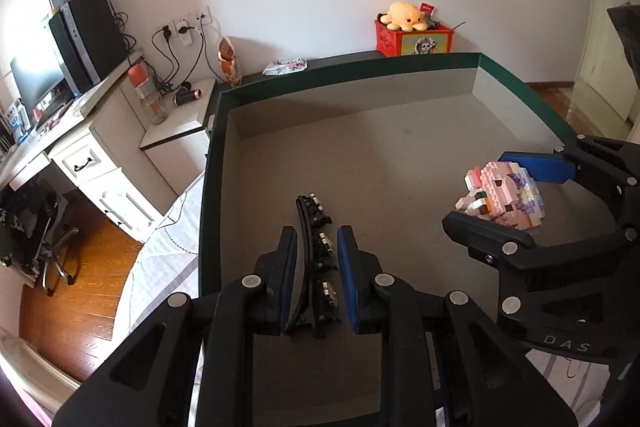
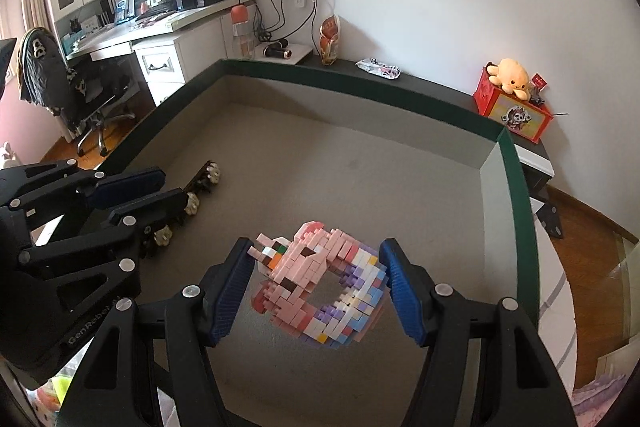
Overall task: Organize rigid objects
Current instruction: 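Carry the clip and block figure into the pink box and open both grippers, then grasp the white toy figure with the left gripper while the right grasps the glass bottle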
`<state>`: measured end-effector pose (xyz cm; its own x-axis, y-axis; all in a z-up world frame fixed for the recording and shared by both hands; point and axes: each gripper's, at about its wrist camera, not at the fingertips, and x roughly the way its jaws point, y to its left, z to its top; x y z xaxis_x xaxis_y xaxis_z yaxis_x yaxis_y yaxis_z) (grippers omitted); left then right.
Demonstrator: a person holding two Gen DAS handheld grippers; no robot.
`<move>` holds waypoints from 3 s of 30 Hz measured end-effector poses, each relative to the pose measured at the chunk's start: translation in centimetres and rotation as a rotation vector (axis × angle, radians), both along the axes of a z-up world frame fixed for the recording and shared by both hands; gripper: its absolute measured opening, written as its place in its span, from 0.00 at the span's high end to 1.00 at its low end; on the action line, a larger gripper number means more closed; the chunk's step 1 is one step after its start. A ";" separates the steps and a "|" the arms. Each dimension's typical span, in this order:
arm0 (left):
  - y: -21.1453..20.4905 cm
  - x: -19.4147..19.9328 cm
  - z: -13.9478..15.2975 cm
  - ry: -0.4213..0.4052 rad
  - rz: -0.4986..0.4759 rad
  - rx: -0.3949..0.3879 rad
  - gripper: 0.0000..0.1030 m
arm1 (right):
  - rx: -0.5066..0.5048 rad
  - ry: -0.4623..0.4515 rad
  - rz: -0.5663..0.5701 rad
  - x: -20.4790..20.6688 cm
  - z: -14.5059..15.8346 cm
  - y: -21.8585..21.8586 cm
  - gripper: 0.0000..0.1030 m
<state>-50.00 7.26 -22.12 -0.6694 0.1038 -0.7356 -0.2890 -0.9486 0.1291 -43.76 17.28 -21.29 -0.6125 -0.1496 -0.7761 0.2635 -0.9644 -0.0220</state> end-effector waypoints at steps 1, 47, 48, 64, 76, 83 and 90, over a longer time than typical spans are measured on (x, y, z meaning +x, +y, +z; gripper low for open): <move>-0.1 0.0 0.0 0.003 0.008 -0.004 0.73 | -0.001 -0.001 -0.001 -0.1 0.0 -0.1 0.36; -5.7 33.0 5.6 0.238 0.024 0.097 0.00 | -0.081 0.337 -0.280 31.4 7.3 6.6 0.12; -5.5 33.1 5.1 0.221 0.020 0.099 0.00 | -0.082 0.326 -0.283 31.7 6.8 6.7 0.12; -3.1 30.9 -0.4 0.074 -0.046 0.127 0.17 | -0.070 0.226 -0.284 32.5 2.7 6.7 0.12; -3.3 30.3 -0.8 0.061 -0.091 0.167 0.56 | -0.041 0.159 -0.262 29.8 1.0 5.6 0.12; -4.8 30.8 0.5 0.089 -0.078 0.157 0.56 | -0.064 0.152 -0.198 29.7 0.9 3.2 0.12; -5.5 31.1 0.7 0.087 -0.077 0.158 0.56 | -0.064 0.127 -0.186 28.9 0.1 1.4 0.12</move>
